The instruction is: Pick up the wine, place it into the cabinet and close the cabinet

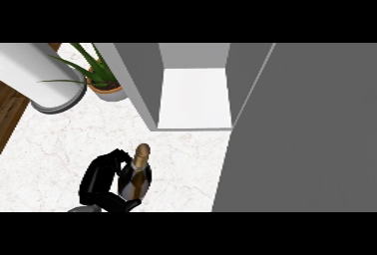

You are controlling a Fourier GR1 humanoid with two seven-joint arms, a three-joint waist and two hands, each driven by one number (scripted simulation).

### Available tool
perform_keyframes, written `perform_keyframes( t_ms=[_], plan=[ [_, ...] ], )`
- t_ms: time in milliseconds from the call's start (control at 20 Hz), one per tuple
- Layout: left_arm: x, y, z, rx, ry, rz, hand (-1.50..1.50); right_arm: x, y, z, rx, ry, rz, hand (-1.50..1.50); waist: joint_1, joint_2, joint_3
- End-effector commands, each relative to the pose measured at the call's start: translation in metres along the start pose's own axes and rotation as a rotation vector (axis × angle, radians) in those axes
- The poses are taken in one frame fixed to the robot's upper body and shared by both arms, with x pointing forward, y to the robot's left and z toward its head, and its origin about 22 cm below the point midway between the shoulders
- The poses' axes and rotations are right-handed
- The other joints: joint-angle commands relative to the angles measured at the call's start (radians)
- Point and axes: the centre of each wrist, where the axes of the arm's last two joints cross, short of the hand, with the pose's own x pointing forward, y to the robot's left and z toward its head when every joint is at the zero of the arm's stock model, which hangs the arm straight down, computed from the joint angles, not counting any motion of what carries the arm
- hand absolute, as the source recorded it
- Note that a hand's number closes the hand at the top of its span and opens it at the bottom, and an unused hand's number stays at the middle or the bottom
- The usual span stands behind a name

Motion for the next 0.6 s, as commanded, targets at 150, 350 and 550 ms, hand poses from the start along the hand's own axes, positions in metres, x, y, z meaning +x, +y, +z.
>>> perform_keyframes(
  t_ms=[150,350,550],
  plan=[
    [0.030,-0.038,-0.009,-0.046,-0.017,0.022,1.50,0.043,-0.008,0.031,0.002,-0.074,-0.050,-1.50,-0.003,0.000,-0.001],
    [0.045,-0.059,-0.019,-0.061,-0.015,0.021,1.50,0.046,-0.012,0.034,0.006,-0.077,-0.047,-1.50,-0.009,0.001,-0.001],
    [0.066,-0.087,-0.031,-0.068,-0.035,0.007,1.50,0.039,-0.010,0.026,-0.006,-0.067,-0.032,-1.50,-0.003,0.003,-0.002]
  ],
)
